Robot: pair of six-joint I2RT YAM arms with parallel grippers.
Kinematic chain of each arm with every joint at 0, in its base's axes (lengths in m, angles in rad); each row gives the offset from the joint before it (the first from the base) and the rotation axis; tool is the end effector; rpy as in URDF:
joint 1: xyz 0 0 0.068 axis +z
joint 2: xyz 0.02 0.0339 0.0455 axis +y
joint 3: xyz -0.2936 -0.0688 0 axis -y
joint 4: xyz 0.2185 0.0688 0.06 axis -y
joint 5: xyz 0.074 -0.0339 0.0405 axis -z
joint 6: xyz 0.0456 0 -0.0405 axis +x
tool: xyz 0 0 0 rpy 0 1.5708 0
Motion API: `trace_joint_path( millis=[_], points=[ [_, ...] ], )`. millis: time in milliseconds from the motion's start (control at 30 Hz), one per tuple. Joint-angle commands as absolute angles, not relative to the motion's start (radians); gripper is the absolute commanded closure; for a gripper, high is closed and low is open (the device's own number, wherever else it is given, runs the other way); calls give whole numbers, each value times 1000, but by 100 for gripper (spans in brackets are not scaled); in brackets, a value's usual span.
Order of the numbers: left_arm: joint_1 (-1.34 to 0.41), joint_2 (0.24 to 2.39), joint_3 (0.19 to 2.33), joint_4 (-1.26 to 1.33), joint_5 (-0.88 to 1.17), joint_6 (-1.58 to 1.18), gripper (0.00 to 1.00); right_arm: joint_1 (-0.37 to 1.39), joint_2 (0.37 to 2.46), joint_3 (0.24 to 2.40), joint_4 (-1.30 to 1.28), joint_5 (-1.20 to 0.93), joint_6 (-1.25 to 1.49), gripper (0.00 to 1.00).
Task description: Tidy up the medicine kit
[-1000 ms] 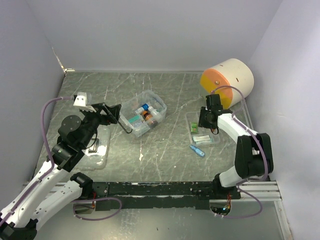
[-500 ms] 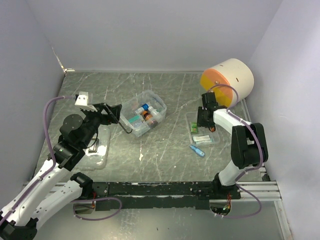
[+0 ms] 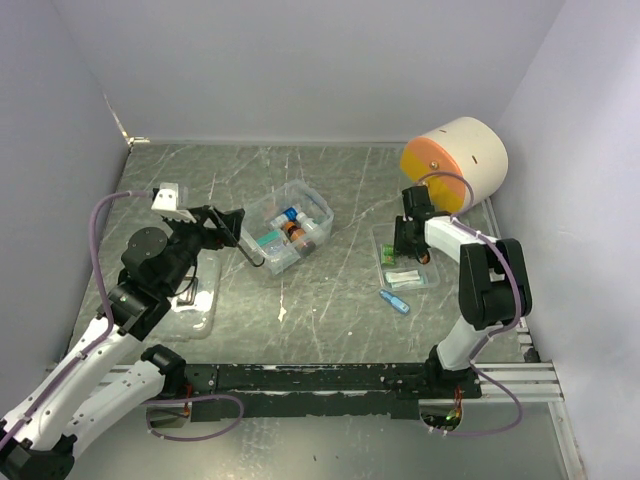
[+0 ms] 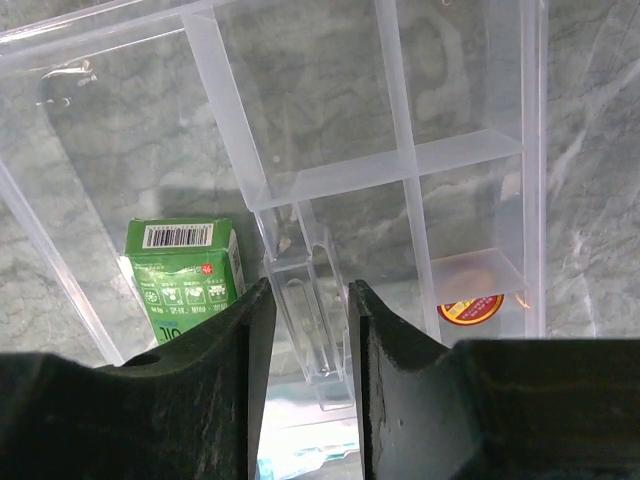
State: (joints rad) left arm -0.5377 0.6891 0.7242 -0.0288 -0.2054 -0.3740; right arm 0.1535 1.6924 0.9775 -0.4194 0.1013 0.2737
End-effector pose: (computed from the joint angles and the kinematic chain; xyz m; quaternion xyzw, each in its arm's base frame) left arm 0.1150 -0.0577 0.3686 -0.0152 0.7048 -0.2457 0.6654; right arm 0.3075 0.0429 0.1988 0.0695 0.9726 -0.0025 0.2218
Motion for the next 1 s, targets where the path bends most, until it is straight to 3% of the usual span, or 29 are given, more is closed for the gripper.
trace_joint_path(
  millis=[0,400,600,800,967],
  points=[
    [-532,689,748,-9,-204,-387,9,150,1737,996,-400,93,279,67],
    [-532,731,777,-44,-210,-393,10,152,1801,1042,-425,42,266,65],
    [-532,786,839,-113,-158,-379,12,165,1771,1045,-426,68,283,87],
    [-530,872,926,-214,-168,-353,9,187,1704,1069,-452,88,300,96],
    [-515,1084,1107,-359,-10,-330,10,220,1660,1123,-523,26,293,97]
  ],
)
